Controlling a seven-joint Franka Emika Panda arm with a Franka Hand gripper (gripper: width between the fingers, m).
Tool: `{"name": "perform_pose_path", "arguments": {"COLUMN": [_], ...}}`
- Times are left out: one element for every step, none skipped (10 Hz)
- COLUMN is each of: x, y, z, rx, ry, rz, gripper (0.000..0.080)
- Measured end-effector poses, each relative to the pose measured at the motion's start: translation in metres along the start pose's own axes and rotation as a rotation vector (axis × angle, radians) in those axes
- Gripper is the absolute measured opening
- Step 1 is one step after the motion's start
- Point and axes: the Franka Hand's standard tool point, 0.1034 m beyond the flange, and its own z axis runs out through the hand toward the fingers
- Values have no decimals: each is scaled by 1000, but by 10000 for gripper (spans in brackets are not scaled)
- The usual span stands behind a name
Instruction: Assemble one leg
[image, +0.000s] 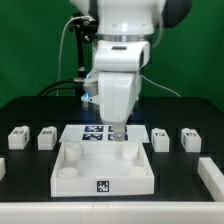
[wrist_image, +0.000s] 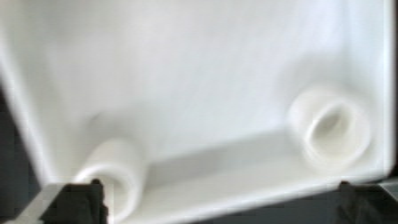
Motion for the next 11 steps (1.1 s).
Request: {"name": "perform_pose_path", "arguments": {"x": [-13,-23,-28,-28,-29,-29,-29,-31,-36,-44,-47], "y": [-14,-28,-35,-34,-34,-34,-35,-38,-45,-54,-57], "z": [10,20,26,26,26,26,28,36,48,60,64], "rx": [7,6,19,19,20,20,27,41,52,61,60], "ry": [2,7,10,10,10,9,10,12,17,24,26], "rz": [-96,-157,-227,-213,-212,-211,-208,-207,-204,-191,-181], "gripper": [650,650,650,650,650,650,650,650,650,650,650]}}
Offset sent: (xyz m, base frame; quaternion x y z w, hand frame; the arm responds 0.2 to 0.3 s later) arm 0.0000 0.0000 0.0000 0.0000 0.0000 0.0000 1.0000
